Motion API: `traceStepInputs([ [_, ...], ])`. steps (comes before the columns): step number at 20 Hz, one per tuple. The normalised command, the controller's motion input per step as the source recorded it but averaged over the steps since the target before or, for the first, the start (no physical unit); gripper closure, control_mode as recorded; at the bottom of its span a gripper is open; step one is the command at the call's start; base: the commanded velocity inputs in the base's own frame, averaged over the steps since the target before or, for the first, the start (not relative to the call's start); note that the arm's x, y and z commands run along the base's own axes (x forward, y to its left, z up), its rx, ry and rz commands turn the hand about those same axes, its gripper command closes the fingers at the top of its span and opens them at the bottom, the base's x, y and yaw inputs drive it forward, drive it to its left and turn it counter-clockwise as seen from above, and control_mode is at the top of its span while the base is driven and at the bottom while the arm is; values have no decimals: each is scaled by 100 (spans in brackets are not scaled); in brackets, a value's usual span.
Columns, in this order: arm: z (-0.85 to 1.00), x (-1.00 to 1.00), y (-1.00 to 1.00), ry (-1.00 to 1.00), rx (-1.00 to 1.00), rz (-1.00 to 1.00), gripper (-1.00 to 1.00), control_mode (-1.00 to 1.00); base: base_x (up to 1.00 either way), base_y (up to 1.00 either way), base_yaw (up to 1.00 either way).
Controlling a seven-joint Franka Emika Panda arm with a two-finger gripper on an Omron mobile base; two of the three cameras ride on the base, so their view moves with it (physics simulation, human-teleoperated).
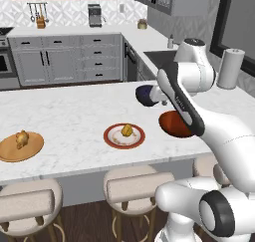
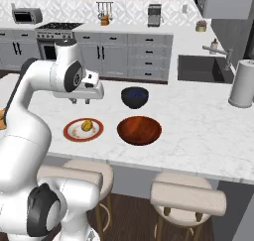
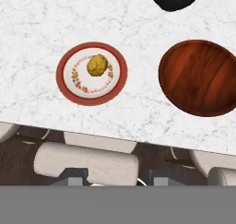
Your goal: Pick the chicken drumstick and squash from their plates and place them in the bowl. Then put the bowl in the fridge.
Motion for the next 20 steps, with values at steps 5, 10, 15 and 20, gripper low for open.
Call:
traceStepInputs([
  [5, -11, -6, 31, -3, 0, 0, -100, -100, 0, 0, 0],
  [10, -51, 37, 75, -2, 4, -11, -100, -100, 0, 0, 0],
  [15, -56, 85, 29, 0, 11, -20, -100, -100, 0, 0, 0],
  [20, -60, 50, 0, 2, 7, -15, -100, -100, 0, 0, 0],
])
